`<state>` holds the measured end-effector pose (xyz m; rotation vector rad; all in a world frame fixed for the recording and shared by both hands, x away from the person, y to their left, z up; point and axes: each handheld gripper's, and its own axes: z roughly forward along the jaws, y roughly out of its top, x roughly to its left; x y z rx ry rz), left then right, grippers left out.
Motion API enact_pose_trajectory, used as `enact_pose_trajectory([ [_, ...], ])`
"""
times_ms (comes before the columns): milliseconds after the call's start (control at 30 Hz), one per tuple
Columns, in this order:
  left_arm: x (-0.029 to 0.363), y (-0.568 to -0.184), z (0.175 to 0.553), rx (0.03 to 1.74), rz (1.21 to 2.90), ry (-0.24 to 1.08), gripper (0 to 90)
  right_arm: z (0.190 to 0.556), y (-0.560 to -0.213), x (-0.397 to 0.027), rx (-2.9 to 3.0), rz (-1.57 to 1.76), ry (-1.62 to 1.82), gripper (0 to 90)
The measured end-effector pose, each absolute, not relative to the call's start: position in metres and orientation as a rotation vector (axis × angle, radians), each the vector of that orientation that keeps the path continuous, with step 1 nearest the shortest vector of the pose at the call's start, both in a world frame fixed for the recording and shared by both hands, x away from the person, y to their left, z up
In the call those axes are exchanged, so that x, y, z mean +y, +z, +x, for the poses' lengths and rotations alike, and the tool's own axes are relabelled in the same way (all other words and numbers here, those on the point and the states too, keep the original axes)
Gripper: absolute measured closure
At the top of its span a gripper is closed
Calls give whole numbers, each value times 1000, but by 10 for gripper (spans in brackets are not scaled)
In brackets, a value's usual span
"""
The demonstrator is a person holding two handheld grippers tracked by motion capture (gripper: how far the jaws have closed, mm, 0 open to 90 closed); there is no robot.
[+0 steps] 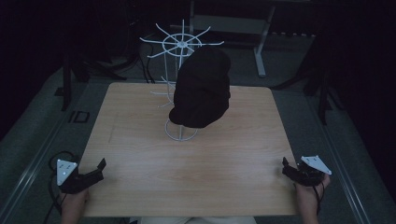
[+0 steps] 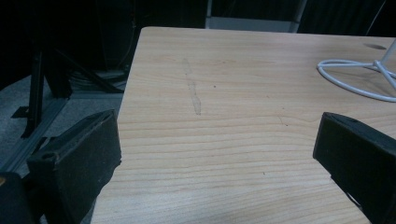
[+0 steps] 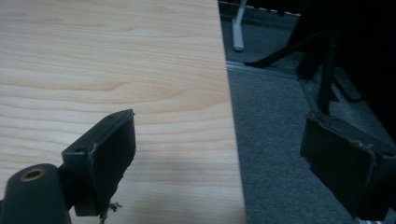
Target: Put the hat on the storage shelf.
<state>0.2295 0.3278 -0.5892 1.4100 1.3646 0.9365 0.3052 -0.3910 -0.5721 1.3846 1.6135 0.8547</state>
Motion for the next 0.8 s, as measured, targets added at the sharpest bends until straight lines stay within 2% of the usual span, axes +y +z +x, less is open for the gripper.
enact_pose_trajectory([
  [800,328,-589,229,1364,1409,934,14,308,-572,-399,1577,1374,916,112],
])
